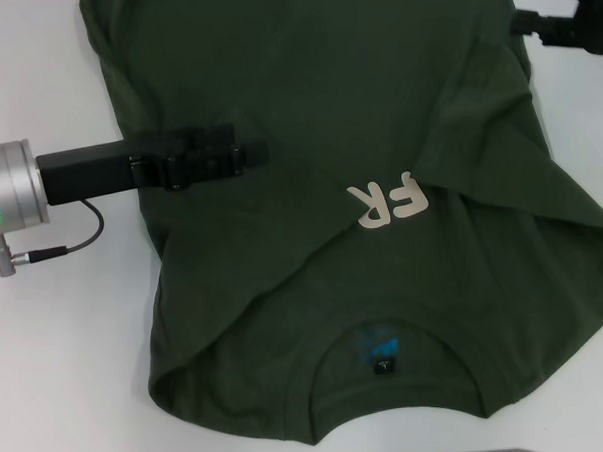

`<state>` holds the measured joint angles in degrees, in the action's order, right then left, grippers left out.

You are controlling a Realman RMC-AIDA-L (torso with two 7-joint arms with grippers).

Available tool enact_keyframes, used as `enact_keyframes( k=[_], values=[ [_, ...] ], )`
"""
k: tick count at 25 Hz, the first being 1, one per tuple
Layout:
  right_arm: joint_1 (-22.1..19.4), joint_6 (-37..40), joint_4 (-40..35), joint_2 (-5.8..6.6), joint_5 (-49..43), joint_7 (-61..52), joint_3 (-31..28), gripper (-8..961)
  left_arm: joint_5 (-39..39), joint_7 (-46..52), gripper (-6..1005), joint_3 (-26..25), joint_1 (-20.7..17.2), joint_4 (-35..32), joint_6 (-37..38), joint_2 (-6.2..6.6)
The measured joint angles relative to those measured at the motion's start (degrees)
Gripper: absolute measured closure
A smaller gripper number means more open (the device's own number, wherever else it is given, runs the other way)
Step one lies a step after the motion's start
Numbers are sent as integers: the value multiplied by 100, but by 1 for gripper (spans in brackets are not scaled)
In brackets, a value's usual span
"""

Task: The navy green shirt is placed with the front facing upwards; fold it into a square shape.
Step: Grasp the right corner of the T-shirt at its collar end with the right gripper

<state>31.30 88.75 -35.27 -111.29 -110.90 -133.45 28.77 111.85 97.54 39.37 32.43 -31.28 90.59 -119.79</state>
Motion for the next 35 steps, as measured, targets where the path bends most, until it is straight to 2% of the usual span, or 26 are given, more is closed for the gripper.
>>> enact_keyframes(
  k=[4,11,17,22,24,31,35],
  values=[
    [-318,682,-11,112,7,143,-109,144,0,-19,114,2,-11,13,-21,0],
    [-980,1370,-106,211,-40,341,-196,21,4,-93,114,25,-25,32,-13,0],
    [-1440,1503,-594,258,-296,278,-214,26,7,-95,115,41,-26,35,-35,-20],
    [-1521,1489,-657,266,-515,169,-243,26,11,-95,115,52,-26,35,-51,-28],
    [-1449,1522,-640,229,-624,57,-223,26,12,-96,115,53,-27,35,-52,-34],
    [-1104,1399,-618,-87,-1123,-407,-229,27,12,-96,115,53,-53,43,-52,-45],
    [-1002,1240,-511,-150,-1188,-721,-215,27,12,-96,115,53,-62,44,-68,-46]
  ],
)
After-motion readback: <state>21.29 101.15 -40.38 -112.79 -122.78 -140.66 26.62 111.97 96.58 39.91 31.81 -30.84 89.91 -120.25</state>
